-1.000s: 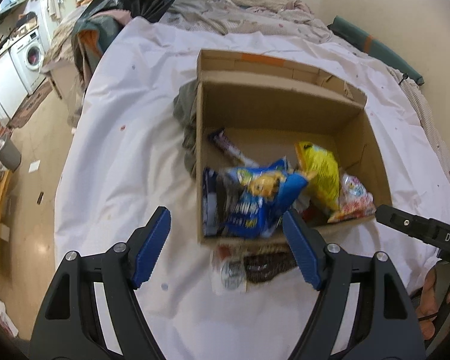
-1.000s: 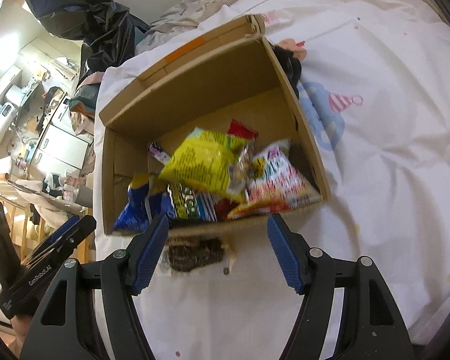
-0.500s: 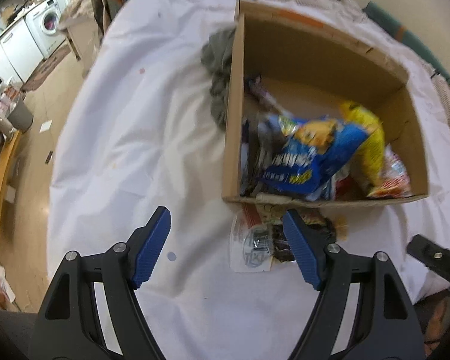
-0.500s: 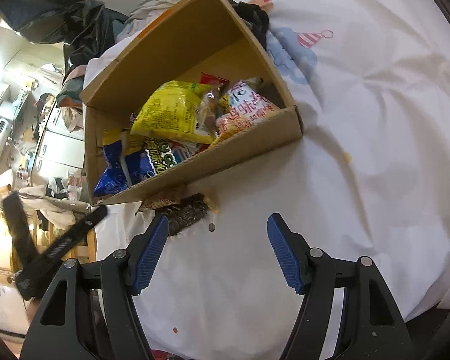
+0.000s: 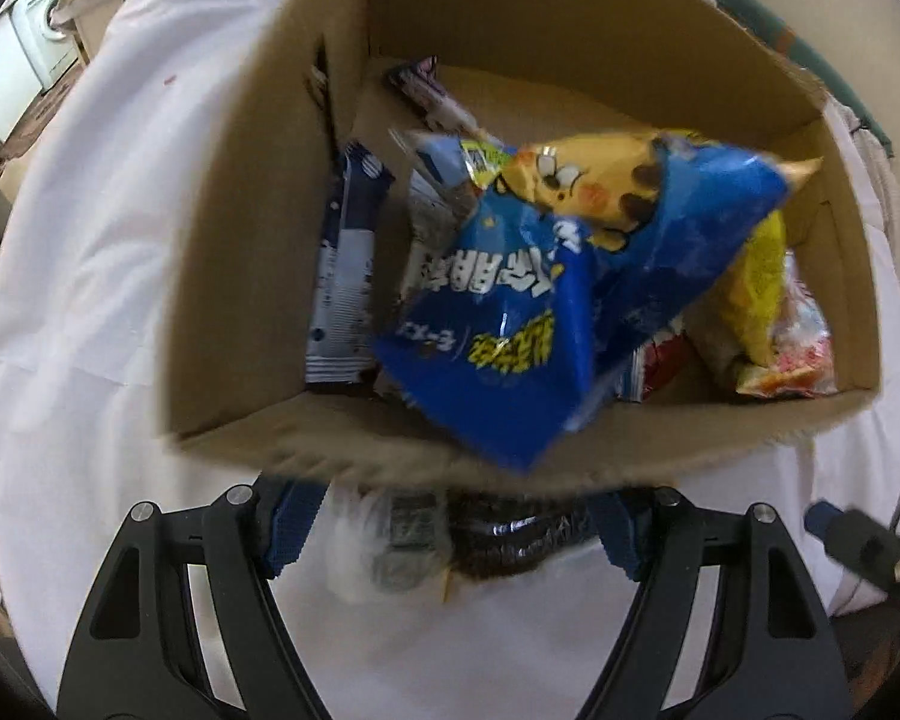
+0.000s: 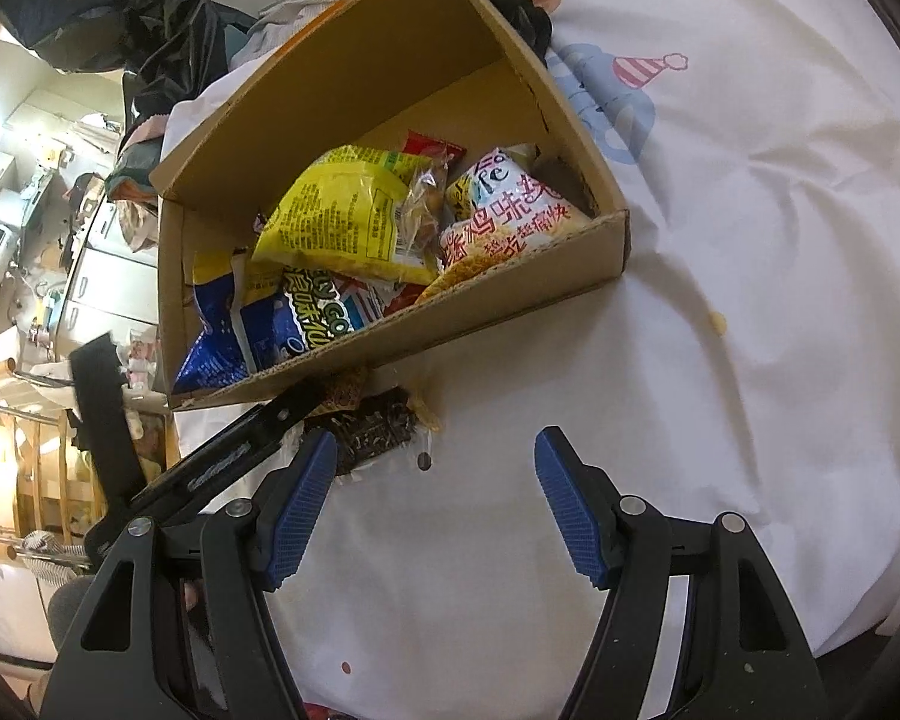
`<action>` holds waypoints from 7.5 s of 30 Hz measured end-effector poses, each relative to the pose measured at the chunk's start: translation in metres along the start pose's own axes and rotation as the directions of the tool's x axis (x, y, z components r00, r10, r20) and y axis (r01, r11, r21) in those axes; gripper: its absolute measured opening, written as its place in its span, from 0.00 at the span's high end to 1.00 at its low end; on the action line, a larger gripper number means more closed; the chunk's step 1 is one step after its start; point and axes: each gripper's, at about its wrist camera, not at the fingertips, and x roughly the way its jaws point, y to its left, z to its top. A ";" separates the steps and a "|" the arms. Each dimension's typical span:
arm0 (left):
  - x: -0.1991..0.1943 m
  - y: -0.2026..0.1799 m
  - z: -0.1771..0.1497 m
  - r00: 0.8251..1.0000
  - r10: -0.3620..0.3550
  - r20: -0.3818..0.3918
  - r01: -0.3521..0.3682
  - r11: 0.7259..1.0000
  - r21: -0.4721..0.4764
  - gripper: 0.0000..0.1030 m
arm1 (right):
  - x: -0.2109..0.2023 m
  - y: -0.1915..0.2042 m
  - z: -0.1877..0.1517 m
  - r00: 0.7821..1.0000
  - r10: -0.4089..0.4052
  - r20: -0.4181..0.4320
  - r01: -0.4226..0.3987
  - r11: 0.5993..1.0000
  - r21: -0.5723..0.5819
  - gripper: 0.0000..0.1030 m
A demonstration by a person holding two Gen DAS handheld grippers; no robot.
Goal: Organize snacks
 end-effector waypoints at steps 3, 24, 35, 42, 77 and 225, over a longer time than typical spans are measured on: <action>0.012 -0.001 0.002 1.000 0.010 -0.012 -0.010 1.000 -0.016 0.28 | 0.002 0.000 0.000 1.000 -0.008 -0.005 0.008 1.000 -0.007 0.31; -0.007 -0.062 -0.075 0.982 -0.094 -0.165 0.145 0.933 0.330 0.73 | -0.012 0.005 0.000 1.000 0.011 0.018 -0.011 1.000 -0.012 0.31; -0.068 0.002 -0.021 0.999 0.008 -0.037 -0.001 0.985 0.174 0.27 | 0.015 0.029 -0.019 0.984 -0.045 -0.174 0.000 0.969 -0.249 0.15; -0.068 0.000 -0.012 0.996 0.083 -0.035 -0.068 0.943 0.325 0.27 | 0.074 0.074 -0.068 0.924 -0.264 -0.276 0.037 0.782 -0.623 0.13; -0.004 -0.047 -0.025 0.988 0.093 -0.127 -0.010 0.843 0.537 0.33 | -0.014 0.014 -0.012 0.994 -0.054 -0.098 0.026 0.962 -0.272 0.44; -0.184 0.025 -0.054 0.873 0.034 0.487 -0.063 0.997 0.044 0.00 | -0.098 0.065 -0.040 0.859 -0.091 0.504 0.260 0.925 -0.277 0.00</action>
